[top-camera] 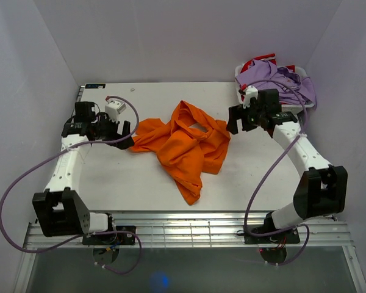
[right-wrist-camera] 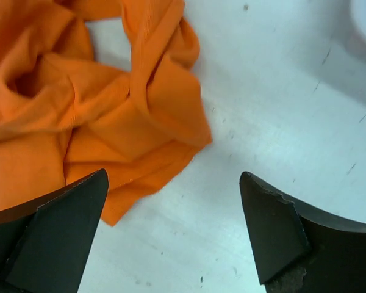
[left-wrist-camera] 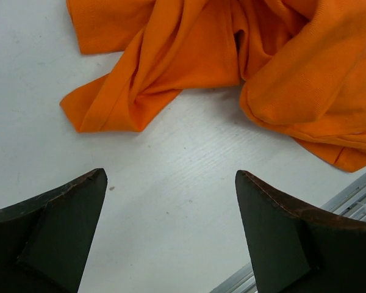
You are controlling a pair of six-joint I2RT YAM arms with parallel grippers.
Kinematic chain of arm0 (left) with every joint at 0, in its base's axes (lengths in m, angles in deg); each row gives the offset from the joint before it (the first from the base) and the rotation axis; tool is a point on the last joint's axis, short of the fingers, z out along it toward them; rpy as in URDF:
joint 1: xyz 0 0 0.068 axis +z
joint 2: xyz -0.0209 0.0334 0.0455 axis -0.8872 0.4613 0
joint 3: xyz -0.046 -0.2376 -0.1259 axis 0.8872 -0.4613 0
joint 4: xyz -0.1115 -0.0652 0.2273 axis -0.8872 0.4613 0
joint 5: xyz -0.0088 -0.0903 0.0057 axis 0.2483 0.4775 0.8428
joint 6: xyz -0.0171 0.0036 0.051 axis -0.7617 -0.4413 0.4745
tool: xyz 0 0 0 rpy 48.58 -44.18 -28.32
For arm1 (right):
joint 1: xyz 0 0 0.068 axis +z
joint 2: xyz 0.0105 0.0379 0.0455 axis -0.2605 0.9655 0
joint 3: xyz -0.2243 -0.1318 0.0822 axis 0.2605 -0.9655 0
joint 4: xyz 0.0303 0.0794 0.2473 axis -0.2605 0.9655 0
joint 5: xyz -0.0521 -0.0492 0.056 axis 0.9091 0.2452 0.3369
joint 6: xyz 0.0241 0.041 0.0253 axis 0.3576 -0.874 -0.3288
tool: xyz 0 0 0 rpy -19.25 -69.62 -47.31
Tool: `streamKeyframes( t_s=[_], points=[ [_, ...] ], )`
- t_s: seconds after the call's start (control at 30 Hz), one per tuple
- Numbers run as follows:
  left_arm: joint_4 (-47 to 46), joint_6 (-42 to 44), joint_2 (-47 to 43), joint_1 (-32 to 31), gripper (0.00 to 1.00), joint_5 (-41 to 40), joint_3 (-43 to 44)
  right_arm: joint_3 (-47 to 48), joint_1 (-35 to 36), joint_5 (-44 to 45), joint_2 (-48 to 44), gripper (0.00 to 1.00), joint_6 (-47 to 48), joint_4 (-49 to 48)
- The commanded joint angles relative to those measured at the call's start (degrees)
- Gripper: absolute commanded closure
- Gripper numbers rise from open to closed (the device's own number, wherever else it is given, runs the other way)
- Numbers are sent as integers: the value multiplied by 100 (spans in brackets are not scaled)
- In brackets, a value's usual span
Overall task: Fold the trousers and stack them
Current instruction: Flatten the trousers out
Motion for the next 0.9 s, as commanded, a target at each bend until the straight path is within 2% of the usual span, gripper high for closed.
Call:
streamKeyframes(
  t_s=[0.0,0.13,0.27,0.37,0.5,0.6,0.7,0.8,0.83,0.87],
  points=[
    [-326,272,715,8,4,34,409,-773,12,-222,-479,7,51,598],
    [-441,105,1410,-19,5,174,874,-1748,12,-1003,-586,13,-536,230],
    [-194,35,1622,-272,5,1287,1069,-2355,12,-1400,-323,15,-1020,-569],
    [-299,-97,1412,-685,4,1738,666,-2769,12,-1672,-129,17,-1432,-1307],
    [-738,-378,1244,-1160,4,1556,-46,-3086,73,-1866,99,20,-1873,-2063],
    [-1213,-808,1332,-1381,4,1415,-486,-3236,108,-1919,266,27,-2040,-2661],
    [-1687,-1292,1508,-1460,5,1107,-768,-3280,117,-1963,390,39,-2102,-3004],
    [-2039,-1626,1596,-1469,6,1036,-1022,-3272,117,-2068,425,58,-2103,-3180],
    [-2197,-1679,1605,-1469,7,1132,-1075,-3254,117,-2147,416,70,-2103,-3199],
    [-2311,-1732,1605,-1478,9,1298,-1137,-3245,117,-2174,407,74,-2094,-3225]
  ],
)
